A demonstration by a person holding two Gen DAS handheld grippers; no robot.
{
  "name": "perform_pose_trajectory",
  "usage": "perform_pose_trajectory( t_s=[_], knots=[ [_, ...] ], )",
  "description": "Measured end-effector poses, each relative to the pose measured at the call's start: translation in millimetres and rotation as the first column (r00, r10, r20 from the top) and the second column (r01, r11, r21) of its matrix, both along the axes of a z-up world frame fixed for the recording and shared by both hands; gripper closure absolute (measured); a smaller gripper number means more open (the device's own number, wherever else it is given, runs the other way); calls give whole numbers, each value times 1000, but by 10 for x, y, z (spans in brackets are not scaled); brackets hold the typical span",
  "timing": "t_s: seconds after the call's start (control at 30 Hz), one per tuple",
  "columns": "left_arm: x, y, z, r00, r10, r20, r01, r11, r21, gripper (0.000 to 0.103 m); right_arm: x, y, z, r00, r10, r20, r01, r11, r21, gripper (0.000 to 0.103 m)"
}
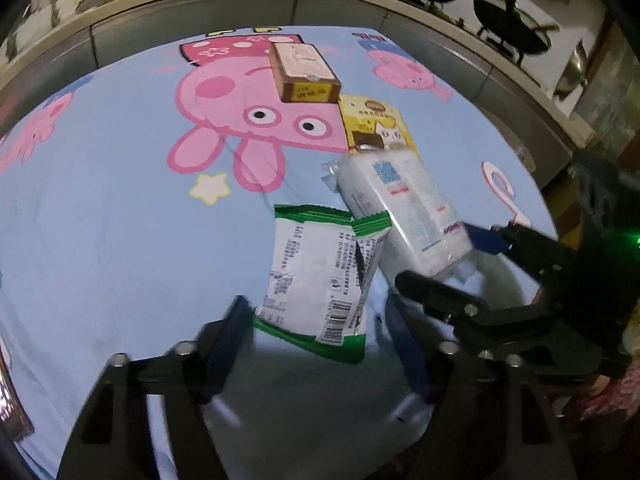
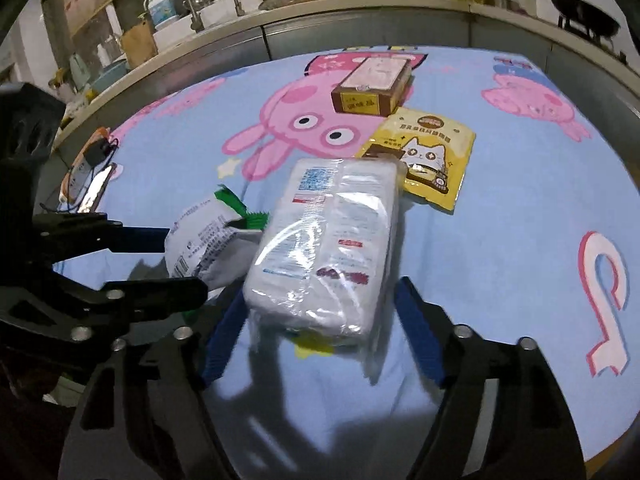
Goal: Collect trash
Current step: 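Carry wrapper and tissue pack to the bin and release both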
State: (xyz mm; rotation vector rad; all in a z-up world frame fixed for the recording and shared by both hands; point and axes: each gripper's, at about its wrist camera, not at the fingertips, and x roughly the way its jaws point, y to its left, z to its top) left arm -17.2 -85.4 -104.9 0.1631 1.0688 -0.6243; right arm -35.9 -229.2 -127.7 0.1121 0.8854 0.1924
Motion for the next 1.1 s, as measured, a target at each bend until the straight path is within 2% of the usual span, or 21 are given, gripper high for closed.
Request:
perform_pose_trajectory(
  t_s=[0.03, 0.07, 0.1, 0.13, 0.2, 0.33, 0.43, 0.5, 0.57, 0.67, 0.77, 0.9, 1.0, 1.1],
  knots=[
    [6, -38, -47, 1000, -9, -3, 9, 1000, 23, 55, -14, 0, 2, 1000, 4, 5, -4, 1000, -5, 42],
    [-17, -54, -34, 1000, -15, 25, 15, 999, 28, 64, -31, -10, 7, 1000, 8, 8, -8, 1000, -5, 45],
    [-25, -75, -40, 999, -30, 17, 30, 999, 33, 70, -52, -32, 22, 1000, 11, 15, -11, 1000, 2, 46],
    [-38, -86, -25, 999, -39, 16, 38, 999, 35, 72, -87, -57, 44, 1000, 10, 26, -10, 1000, 12, 46],
    [-66, -79, 29, 999, -54, 3, 54, 998, 11, 74, -163, -109, 121, 998, 17, 62, -20, 999, 46, 47],
    [-101, -11, 281, 997, -71, -15, 69, 993, -95, 74, -349, -248, 336, 986, -9, 166, -6, 996, 91, 47],
    [-17, -79, 468, 996, -82, -21, 79, 986, -148, 74, -387, -441, 409, 974, -79, 214, 55, 992, 113, 47],
    [83, -233, 541, 995, -102, -15, 99, 983, -152, 74, -362, -635, 399, 967, -133, 215, 105, 985, 136, 47],
    [221, -549, 604, 989, -146, -11, 143, 980, -141, 74, -325, -896, 365, 960, -199, 198, 166, 971, 170, 46],
    [399, -1071, 657, 977, -215, -10, 212, 969, -124, 74, -334, -1428, 313, 931, -327, 164, 284, 929, 239, 46],
    [630, -1742, 682, 957, -287, -38, 280, 951, -127, 74, -415, -2051, 277, 880, -456, 134, 401, 864, 303, 45],
    [872, -2728, 701, 928, -370, -47, 362, 923, -130, 74, -523, -2928, 247, 795, -599, 96, 541, 772, 333, 44],
    [992, -3330, 671, 910, -409, -66, 398, 907, -136, 74, -523, -3370, 195, 764, -640, 75, 586, 738, 333, 43],
    [1060, -3823, 601, 901, -428, -76, 417, 900, -122, 73, -465, -3713, 135, 746, -663, 60, 619, 724, 306, 42]
  ],
)
